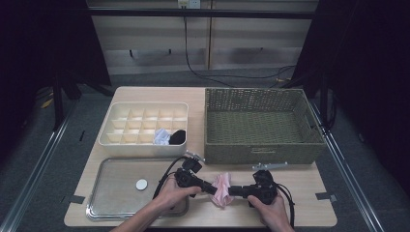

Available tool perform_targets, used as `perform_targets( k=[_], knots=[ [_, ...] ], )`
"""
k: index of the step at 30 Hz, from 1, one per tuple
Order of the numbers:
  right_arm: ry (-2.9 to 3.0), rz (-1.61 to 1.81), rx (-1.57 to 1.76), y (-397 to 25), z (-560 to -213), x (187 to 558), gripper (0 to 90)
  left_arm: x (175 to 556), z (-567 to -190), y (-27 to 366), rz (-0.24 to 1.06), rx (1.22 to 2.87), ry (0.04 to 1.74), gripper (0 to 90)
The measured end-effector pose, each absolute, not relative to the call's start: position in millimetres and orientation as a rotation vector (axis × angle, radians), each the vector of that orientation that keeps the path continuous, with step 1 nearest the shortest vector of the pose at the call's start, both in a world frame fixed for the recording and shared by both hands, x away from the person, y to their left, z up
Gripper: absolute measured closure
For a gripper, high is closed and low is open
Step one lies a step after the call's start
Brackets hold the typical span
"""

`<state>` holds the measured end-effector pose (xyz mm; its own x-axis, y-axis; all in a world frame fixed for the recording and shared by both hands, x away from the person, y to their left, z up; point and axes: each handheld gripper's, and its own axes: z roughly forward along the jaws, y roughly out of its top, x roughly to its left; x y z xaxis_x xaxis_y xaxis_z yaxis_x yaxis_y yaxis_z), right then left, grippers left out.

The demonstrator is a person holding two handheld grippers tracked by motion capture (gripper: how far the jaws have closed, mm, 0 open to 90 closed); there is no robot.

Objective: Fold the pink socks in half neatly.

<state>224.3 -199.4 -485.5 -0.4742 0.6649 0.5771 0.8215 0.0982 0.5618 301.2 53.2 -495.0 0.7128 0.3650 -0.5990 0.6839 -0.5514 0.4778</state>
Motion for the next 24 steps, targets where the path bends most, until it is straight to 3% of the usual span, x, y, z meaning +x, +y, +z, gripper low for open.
perform_targets(
  k=[15, 21, 24],
  knots=[
    [-2.208, -1.363, -1.408, -181.8, -484.1, 224.1, 84.1, 295.5, -496.0, 44.0, -0.531, 2.211, 0.811, 76.4],
    [-2.216, -1.346, -1.418, -182.6, -486.3, 224.3, 84.2, 300.7, -491.8, 52.2, -0.535, 2.166, 0.817, 63.2],
    [-2.223, -1.336, -1.419, -182.3, -487.4, 225.0, 84.3, 303.8, -485.7, 57.0, -0.523, 2.139, 0.819, 66.2]
  ],
)
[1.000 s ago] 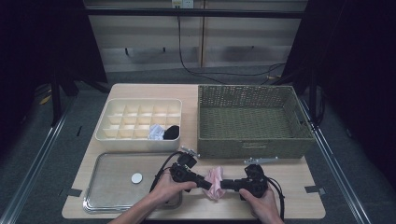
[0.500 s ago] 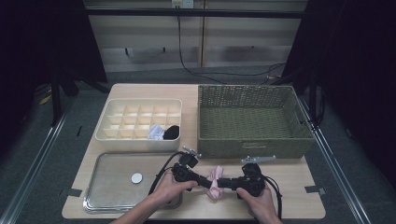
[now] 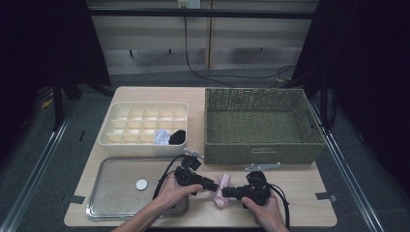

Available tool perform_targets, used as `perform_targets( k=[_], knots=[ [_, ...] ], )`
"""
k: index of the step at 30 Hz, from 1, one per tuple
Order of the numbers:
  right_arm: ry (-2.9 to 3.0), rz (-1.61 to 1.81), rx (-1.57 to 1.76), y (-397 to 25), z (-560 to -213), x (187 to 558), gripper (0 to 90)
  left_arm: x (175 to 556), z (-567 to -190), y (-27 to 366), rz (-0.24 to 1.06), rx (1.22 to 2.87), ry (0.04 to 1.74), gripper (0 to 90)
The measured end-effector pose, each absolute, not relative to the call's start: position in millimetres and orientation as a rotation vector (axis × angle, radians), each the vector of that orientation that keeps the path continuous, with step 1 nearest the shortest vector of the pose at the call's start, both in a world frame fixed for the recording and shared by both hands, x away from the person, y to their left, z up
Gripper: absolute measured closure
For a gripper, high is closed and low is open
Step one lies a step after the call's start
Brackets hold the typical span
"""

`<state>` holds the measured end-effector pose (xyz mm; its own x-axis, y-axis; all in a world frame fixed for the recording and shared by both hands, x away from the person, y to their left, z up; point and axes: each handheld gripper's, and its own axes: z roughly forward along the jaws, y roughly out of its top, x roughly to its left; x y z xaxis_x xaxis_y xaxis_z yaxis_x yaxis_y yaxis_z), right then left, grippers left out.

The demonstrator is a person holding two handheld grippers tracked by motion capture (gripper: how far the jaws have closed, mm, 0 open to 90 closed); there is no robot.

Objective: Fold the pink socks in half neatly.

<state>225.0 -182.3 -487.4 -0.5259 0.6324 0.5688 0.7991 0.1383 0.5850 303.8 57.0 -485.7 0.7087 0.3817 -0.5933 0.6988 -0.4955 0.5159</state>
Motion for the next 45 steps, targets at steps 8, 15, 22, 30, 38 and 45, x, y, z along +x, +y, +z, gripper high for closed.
perform_targets(
  k=[8, 15, 22, 30, 38, 45],
  knots=[
    [-2.231, -1.331, -1.418, -181.5, -487.0, 226.1, 84.2, 303.4, -496.3, 51.3, -0.523, 2.203, 0.810, 78.7],
    [-2.220, -1.347, -1.408, -177.1, -487.1, 231.2, 84.1, 301.0, -497.6, 50.5, -0.511, 2.211, 0.830, 81.9],
    [-2.240, -1.340, -1.381, -168.6, -490.1, 232.9, 84.2, 309.0, -498.5, 53.5, -0.543, 2.182, 0.890, 77.3],
    [-2.245, -1.314, -1.393, -168.3, -493.7, 234.3, 84.0, 315.6, -478.5, 54.9, -0.521, 2.070, 0.870, 62.7],
    [-2.267, -1.303, -1.394, -167.0, -492.4, 232.9, 81.5, 317.9, -489.3, 42.5, -0.504, 2.134, 0.849, 66.6],
    [-2.257, -1.336, -1.389, -167.3, -484.6, 224.8, 71.9, 314.6, -490.7, 44.6, -0.454, 2.144, 0.877, 79.6]
  ],
)
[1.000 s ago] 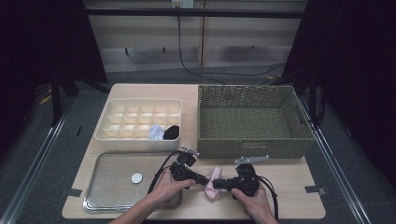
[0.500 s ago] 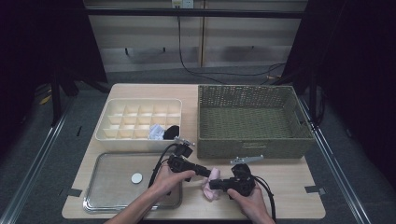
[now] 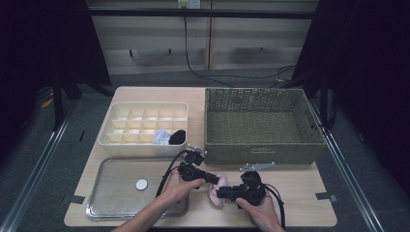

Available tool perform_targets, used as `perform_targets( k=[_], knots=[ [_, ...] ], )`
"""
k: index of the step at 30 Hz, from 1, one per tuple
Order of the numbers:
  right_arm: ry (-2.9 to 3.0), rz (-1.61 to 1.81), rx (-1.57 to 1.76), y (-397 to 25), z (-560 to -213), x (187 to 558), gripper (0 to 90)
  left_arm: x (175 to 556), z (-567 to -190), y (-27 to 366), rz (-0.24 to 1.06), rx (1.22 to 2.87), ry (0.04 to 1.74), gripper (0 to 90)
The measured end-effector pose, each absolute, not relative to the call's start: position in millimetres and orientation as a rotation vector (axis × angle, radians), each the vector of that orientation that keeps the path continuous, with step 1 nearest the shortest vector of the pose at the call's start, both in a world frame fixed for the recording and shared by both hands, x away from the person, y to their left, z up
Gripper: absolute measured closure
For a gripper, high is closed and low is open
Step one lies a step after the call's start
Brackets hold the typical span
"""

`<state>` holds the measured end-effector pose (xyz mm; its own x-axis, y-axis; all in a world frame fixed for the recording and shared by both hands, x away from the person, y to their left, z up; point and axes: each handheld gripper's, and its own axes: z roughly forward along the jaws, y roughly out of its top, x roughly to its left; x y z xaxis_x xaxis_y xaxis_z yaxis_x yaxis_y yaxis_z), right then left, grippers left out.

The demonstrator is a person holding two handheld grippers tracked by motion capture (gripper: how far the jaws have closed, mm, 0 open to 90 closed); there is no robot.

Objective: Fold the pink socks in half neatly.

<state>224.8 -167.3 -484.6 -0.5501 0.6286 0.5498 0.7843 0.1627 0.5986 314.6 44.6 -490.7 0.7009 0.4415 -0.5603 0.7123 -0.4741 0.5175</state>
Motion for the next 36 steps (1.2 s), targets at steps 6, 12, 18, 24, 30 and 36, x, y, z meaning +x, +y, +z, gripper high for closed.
perform_targets(
  k=[6, 12, 18, 24, 30, 36],
  knots=[
    [-2.272, -1.330, -1.375, -158.7, -483.6, 220.6, 77.3, 313.0, -492.8, 46.8, -0.462, 2.136, 0.887, 79.8],
    [-2.282, -1.306, -1.352, -152.8, -489.9, 221.3, 81.4, 315.1, -495.5, 48.5, -0.478, 2.134, 0.876, 80.6],
    [-2.284, -1.294, -1.351, -149.5, -492.8, 221.1, 81.0, 316.8, -497.3, 49.4, -0.492, 2.126, 0.871, 82.3],
    [-2.288, -1.273, -1.353, -149.6, -498.3, 222.6, 84.9, 313.5, -489.6, 51.9, -0.477, 2.145, 0.873, 62.5],
    [-2.300, -1.250, -1.349, -152.6, -498.4, 225.7, 84.9, 309.9, -489.6, 53.5, -0.468, 2.189, 0.825, 57.4],
    [-2.332, -1.216, -1.391, -158.4, -496.3, 226.9, 83.2, 309.3, -486.5, 54.7, -0.456, 2.198, 0.807, 77.5]
  ],
)
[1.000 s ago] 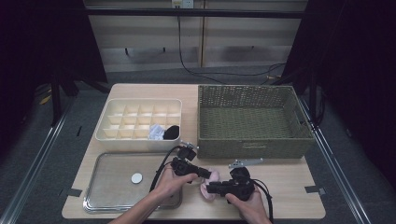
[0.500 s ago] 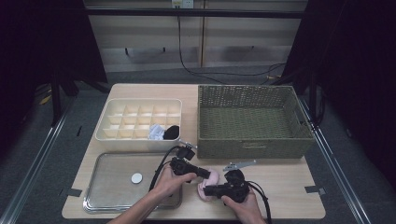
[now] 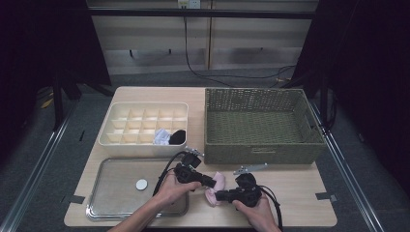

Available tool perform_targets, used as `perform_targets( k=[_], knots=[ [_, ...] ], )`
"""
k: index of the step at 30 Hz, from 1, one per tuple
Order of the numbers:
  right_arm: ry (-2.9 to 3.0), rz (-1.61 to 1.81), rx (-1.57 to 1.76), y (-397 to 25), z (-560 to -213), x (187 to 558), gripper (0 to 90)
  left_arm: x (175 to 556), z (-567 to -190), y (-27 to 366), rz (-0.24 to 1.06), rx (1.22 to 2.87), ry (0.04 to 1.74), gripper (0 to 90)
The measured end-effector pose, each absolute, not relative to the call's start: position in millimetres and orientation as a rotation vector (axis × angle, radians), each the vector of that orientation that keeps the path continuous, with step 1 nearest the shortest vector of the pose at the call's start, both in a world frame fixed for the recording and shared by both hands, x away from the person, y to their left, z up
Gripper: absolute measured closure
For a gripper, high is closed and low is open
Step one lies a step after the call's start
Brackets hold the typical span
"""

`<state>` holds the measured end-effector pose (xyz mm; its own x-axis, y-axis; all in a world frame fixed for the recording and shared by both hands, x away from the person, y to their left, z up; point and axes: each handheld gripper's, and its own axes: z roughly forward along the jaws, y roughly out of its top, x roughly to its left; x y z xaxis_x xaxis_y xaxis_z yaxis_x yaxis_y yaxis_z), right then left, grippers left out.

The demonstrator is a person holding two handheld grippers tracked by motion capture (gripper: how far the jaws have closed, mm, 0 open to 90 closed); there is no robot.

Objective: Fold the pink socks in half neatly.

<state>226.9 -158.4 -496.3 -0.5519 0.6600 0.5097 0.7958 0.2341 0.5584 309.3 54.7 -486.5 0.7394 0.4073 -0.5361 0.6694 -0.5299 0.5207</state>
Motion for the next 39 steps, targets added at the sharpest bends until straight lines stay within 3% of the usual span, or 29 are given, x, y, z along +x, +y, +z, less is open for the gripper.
perform_targets(
  k=[3, 16, 19, 26, 28, 39],
  knots=[
    [-2.319, -1.220, -1.402, -160.8, -494.1, 225.6, 75.8, 309.5, -487.6, 56.9, -0.455, 2.191, 0.806, 81.1],
    [-2.263, -1.309, -1.528, -193.2, -483.9, 224.4, 72.6, 314.1, -489.7, 59.6, -0.474, 2.187, 0.813, 82.7],
    [-2.254, -1.322, -1.536, -195.5, -482.8, 224.5, 71.3, 313.3, -488.6, 58.2, -0.465, 2.190, 0.821, 78.0],
    [-2.249, -1.336, -1.536, -197.4, -481.3, 224.5, 70.8, 315.3, -489.3, 57.4, -0.453, 2.227, 0.861, 50.9],
    [-2.247, -1.334, -1.538, -197.1, -481.5, 224.7, 70.8, 313.0, -488.1, 55.7, -0.459, 2.244, 0.854, 46.7],
    [-2.246, -1.341, -1.532, -198.3, -479.8, 222.7, 70.8, 307.4, -484.8, 51.0, -0.502, 2.198, 0.846, 38.6]
  ],
)
